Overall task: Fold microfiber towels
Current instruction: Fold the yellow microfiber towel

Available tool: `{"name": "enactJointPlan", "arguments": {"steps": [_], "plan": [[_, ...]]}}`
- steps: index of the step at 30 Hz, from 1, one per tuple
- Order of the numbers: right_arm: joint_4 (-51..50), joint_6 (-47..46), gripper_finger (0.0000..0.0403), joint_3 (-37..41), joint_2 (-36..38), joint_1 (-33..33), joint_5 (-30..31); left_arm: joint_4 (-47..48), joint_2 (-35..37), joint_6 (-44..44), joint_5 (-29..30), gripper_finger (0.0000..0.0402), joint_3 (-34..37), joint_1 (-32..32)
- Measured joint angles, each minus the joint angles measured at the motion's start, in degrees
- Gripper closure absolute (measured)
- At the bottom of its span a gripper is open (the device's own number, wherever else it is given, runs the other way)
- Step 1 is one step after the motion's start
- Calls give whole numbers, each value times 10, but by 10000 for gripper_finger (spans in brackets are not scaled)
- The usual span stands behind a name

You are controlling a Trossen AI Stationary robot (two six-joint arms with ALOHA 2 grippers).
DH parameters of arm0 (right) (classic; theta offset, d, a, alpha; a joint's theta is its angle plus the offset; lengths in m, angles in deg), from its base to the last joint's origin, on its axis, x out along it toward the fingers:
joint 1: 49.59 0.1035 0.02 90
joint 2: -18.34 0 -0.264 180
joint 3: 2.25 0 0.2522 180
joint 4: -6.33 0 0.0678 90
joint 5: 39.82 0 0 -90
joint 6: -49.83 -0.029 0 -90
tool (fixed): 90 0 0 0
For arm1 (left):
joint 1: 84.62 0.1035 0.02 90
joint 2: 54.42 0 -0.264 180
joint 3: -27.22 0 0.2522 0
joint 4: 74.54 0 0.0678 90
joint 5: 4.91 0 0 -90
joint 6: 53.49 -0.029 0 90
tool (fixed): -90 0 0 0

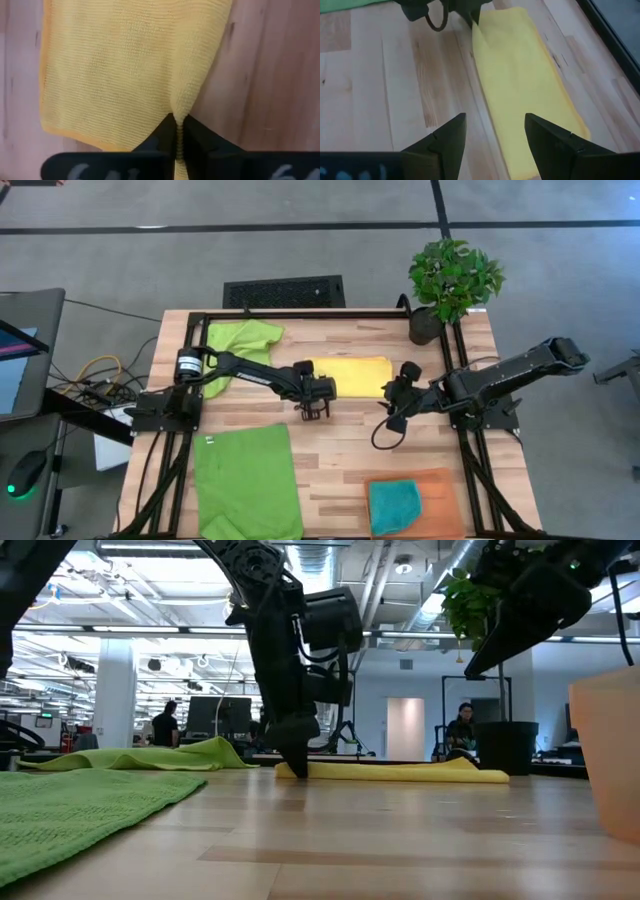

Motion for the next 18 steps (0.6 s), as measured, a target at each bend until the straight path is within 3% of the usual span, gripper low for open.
{"name": "enactJointPlan", "arguments": {"steps": [7, 18], "plan": [[-43, -7, 177, 0, 0, -5, -1, 6, -2, -50, 49, 399, -43, -8], [-57, -16, 177, 0, 0, -5, 1, -47, 0, -205, 36, 401, -92, -26]]}}
